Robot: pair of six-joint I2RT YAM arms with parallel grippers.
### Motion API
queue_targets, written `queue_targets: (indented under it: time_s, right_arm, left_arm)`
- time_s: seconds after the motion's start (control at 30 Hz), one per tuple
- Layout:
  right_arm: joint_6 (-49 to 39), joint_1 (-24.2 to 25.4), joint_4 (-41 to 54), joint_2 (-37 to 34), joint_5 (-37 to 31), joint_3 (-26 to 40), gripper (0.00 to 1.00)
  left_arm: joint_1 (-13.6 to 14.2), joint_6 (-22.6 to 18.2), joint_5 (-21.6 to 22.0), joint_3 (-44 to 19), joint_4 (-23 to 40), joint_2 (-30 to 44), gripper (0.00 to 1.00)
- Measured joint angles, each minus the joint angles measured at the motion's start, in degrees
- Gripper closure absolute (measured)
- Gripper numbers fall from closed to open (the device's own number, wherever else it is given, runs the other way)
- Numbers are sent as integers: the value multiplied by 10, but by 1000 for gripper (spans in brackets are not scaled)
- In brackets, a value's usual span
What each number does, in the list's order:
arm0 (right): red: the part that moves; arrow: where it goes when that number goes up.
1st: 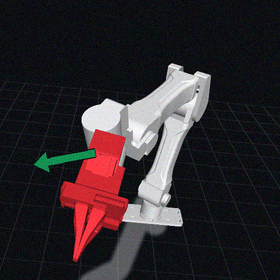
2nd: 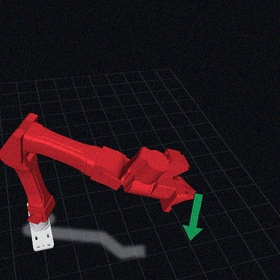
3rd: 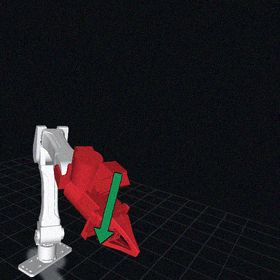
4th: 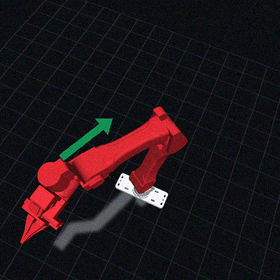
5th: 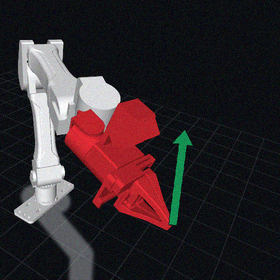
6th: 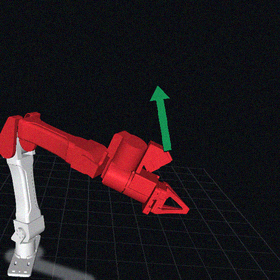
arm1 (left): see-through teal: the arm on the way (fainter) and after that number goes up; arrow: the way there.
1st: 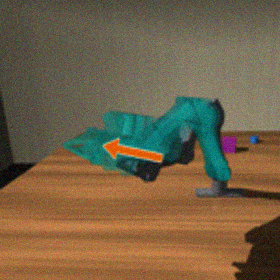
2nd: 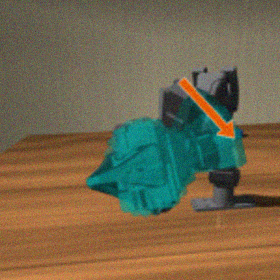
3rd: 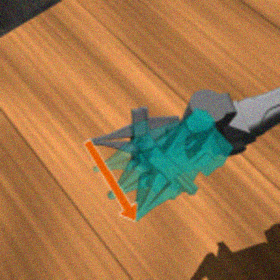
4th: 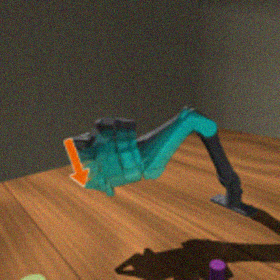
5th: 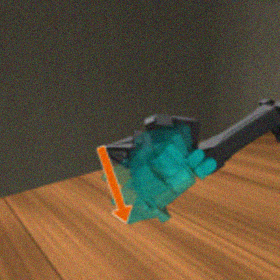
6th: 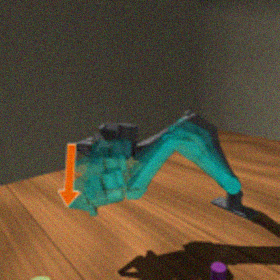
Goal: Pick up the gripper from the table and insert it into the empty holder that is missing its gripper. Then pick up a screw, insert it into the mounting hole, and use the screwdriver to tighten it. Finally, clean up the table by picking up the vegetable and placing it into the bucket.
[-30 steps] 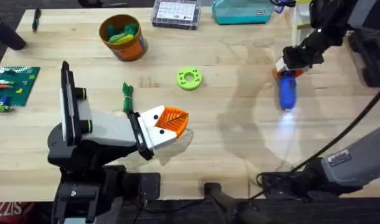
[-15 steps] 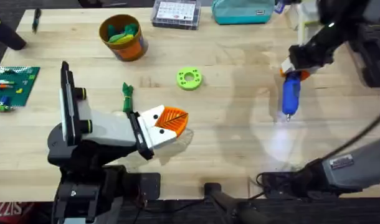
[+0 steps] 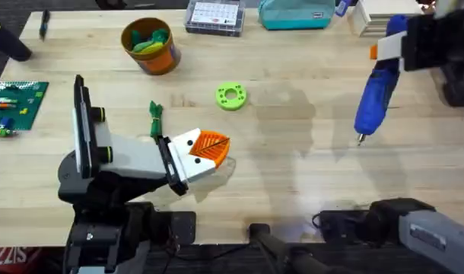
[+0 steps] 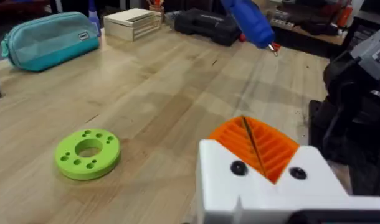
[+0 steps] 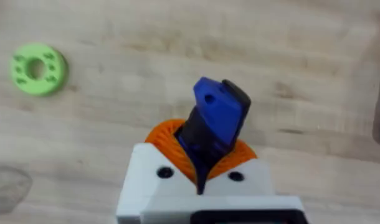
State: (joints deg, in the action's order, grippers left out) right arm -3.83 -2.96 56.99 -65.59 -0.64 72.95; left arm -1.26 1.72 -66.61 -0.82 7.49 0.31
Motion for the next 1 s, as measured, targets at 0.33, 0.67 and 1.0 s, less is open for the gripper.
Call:
queue_targets:
  time_s: [0.33, 0.67, 1.0]
  right_arm:
    - [64, -66, -217, 109, 25, -176, 993]
    - [48, -162, -544, 42, 285, -187, 993]
    - [47, -303, -732, 25, 379, -187, 993]
  left_arm:
    - [0, 0, 0, 0, 0, 0, 982]
    - [0, 0, 0, 0, 0, 0, 982]
    - [0, 0, 0, 0, 0, 0, 982]
